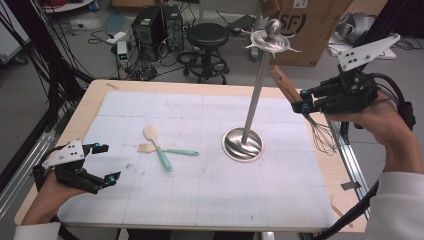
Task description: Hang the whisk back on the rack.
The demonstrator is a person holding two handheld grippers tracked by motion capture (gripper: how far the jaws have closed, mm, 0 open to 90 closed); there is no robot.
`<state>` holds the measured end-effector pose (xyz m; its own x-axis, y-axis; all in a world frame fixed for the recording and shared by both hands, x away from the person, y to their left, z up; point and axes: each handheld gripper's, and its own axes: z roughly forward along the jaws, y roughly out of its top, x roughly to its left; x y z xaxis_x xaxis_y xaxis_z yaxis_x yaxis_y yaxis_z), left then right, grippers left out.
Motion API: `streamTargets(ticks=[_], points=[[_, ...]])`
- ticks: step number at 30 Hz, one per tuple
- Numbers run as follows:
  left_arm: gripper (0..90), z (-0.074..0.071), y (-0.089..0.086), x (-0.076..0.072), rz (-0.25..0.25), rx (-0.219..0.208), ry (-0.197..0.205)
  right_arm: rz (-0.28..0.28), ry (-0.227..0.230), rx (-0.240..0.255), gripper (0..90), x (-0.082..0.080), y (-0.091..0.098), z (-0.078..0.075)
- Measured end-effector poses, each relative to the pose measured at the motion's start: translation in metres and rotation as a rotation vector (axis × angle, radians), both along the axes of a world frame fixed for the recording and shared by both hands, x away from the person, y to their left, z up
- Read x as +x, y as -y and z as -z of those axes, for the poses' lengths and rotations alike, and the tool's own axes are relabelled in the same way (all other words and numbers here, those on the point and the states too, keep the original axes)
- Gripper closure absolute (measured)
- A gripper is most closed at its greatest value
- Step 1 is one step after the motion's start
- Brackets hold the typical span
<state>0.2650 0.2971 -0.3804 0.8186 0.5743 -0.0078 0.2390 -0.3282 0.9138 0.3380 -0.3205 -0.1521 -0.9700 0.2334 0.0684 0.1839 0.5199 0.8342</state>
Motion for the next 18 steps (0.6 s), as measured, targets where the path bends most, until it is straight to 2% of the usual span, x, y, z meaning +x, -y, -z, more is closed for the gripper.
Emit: streamTargets(ticks=[8,18], points=[[1.6,0.000,-0.002,0.000,-0.005,0.000,0.000,-0.001,-0.009,0.003,73.2,0.009,-0.003,-0.010],[1.7,0.001,-0.002,0.001,-0.009,0.000,-0.003,0.017,-0.022,0.005,73.1,0.022,-0.002,-0.007]])
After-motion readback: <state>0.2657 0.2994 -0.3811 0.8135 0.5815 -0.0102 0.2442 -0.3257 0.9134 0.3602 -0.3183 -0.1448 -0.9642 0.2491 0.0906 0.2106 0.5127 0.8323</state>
